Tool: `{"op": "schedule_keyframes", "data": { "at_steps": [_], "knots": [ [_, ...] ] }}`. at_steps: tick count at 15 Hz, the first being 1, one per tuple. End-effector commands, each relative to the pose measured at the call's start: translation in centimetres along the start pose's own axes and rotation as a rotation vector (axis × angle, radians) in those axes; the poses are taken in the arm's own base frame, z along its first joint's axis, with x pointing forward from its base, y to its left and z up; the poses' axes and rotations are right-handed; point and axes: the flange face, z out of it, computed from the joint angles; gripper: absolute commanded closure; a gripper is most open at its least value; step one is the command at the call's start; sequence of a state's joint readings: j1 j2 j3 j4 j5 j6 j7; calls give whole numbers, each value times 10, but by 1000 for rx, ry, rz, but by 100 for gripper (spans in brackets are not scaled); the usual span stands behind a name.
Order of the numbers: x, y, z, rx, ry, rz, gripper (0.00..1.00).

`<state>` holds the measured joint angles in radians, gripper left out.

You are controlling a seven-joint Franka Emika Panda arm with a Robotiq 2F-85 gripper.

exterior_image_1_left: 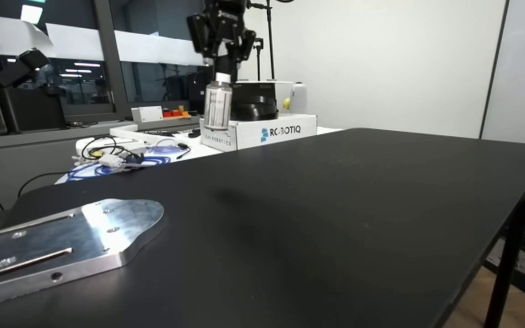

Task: Place the bottle on the silver object

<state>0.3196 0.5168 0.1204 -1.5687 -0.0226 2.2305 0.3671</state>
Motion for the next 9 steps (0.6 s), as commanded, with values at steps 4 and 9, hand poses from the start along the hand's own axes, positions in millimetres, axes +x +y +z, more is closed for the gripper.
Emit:
{"op": "schedule_keyframes", "data": {
  "at_steps": [4,9],
  "knots": [
    [3,-61,19,24,-39,-106,56],
    [10,-58,20,26,-41,-116,56]
  ]
}}
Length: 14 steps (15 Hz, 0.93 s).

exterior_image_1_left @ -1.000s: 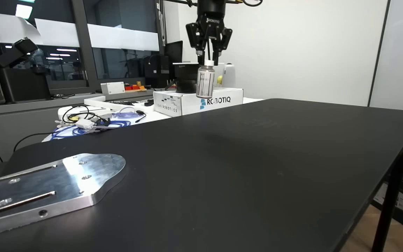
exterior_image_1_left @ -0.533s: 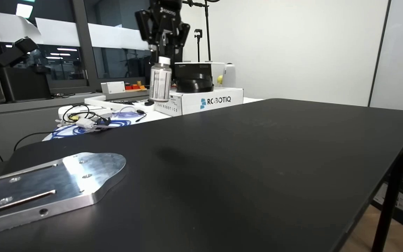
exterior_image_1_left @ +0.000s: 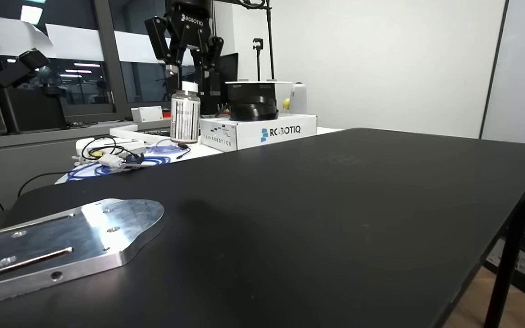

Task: Place the bottle on the silver object

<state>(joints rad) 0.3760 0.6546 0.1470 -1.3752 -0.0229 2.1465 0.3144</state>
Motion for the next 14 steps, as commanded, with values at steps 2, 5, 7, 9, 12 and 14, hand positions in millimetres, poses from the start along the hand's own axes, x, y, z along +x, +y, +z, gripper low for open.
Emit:
{"op": "schedule_keyframes", "data": {
  "at_steps": [2,5,7,9,12,14],
  "knots": [
    [1,-1,-1,0,0,-1,81],
    [3,-33,18,-28,-13,-72,81],
    [-4,-63,34,-51,-22,-134,81],
    [-14,-95,51,-78,-28,-203,81],
    [-28,-134,72,-110,-29,-295,81],
    [-32,-150,80,-122,-26,-333,81]
  ]
}}
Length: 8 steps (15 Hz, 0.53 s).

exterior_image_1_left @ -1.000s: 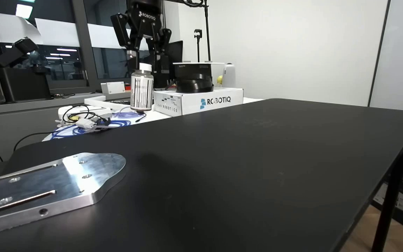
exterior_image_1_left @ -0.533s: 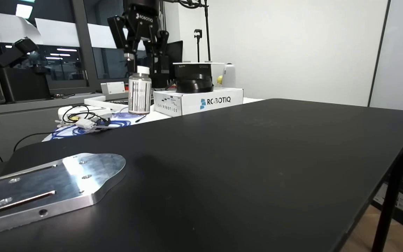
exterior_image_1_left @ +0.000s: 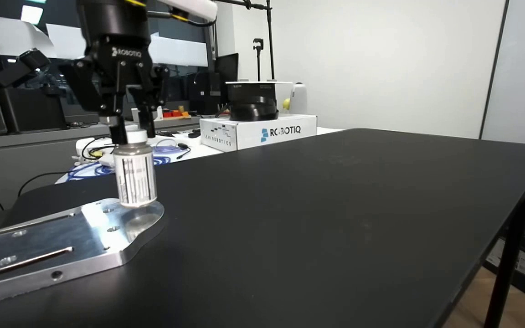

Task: Place the bottle on the silver object

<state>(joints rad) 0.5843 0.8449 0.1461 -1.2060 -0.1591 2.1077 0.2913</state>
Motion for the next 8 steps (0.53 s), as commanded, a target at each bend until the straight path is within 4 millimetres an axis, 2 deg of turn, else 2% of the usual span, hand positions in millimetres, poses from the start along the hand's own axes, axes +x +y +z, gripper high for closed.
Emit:
{"op": "schedule_keyframes", "data": {
  "at_steps": [1,7,8],
  "knots": [
    [12,-20,4,-34,12,-62,81],
    [21,-28,10,-33,12,-116,81],
    [23,-27,9,-31,10,-112,47]
  ]
}}
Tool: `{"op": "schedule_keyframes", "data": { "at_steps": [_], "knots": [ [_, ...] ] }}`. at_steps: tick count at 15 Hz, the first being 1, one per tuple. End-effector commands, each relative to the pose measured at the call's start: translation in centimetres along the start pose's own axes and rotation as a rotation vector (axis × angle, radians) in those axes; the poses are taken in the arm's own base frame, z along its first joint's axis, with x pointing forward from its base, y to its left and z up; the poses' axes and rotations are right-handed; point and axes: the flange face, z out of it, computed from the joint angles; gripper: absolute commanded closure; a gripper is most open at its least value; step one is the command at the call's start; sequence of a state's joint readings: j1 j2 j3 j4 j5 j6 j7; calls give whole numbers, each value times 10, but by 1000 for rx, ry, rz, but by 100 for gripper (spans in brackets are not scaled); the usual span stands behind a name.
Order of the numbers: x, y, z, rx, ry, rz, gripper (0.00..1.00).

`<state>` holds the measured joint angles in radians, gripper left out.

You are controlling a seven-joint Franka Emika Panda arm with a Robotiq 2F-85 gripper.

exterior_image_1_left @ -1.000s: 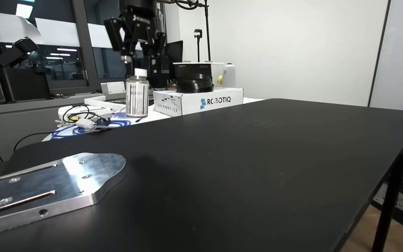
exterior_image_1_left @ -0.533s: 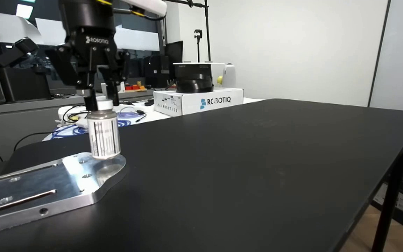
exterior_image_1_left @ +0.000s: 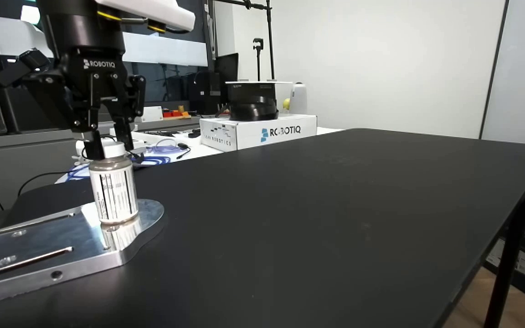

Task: Place the bottle on the silver object

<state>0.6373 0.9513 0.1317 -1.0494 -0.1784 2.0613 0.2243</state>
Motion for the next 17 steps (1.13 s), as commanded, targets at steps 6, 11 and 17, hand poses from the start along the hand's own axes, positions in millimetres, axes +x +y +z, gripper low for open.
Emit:
{"op": "schedule_keyframes", "data": {
  "at_steps": [6,11,17],
  "knots": [
    [13,4,-32,6,-4,-25,0],
    [13,3,-73,12,30,-30,0],
    [14,1,-58,9,33,-28,0]
  ]
}}
